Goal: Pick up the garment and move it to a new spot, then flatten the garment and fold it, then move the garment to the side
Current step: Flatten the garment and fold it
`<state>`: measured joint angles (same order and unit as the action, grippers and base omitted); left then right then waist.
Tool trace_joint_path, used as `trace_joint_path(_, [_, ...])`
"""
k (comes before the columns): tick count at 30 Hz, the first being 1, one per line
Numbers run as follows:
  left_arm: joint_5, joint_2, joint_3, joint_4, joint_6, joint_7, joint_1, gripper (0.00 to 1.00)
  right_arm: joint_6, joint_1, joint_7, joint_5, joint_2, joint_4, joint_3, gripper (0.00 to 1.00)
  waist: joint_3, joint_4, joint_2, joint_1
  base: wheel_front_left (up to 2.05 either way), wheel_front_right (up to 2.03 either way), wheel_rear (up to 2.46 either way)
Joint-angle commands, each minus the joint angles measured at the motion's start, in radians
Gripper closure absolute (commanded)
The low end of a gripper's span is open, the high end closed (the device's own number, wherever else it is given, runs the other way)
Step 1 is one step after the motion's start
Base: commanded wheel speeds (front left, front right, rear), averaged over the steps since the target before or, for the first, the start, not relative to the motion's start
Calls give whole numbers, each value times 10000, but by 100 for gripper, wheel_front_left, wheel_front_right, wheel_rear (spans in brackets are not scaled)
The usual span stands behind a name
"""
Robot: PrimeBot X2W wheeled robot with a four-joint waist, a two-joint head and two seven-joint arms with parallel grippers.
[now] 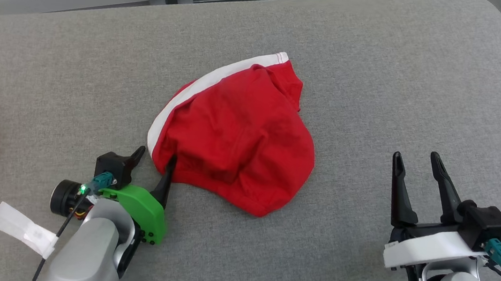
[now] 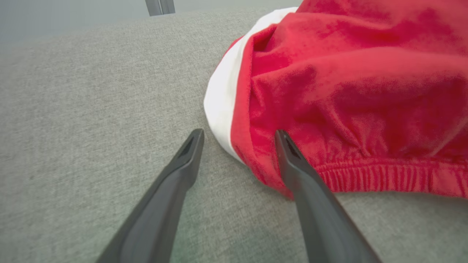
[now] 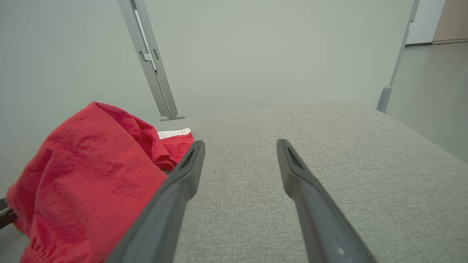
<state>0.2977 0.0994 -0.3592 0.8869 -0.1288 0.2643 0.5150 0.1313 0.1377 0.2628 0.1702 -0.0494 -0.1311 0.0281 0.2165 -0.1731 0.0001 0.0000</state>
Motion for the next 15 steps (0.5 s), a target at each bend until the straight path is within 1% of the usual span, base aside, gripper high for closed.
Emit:
trace_joint_path(1, [260,-68,-137,201,-23,-3,132,45,-10,111,30,20,-19,-14,-27,0,30,-52,-1,0,0,0,0])
trace_joint_path(2, [368,-81,-222,250,-23,-3,189,77,-10,110,30,16,-19,-19,-40,0,29,-57,-1,0,0,0,0])
trace_joint_path(3, [489,-86,-311,279,-23,-3,241,100,-10,104,30,11,-19,-25,-53,0,19,-58,-1,0,0,0,0])
trace_joint_path(8, [753,126,-443,135,-23,-3,430,100,-10,-2,30,-41,-19,-22,-121,0,-129,43,-1,0,0,0,0])
trace_joint_path(12, [725,408,-93,-302,-22,2,616,100,-10,-99,30,-47,-19,2,-122,0,-301,198,-1,0,0,0,0])
trace_joint_path(15, [556,741,283,-740,69,2,796,100,-10,-160,30,-53,-18,-56,-99,0,-478,304,-1,0,0,0,0])
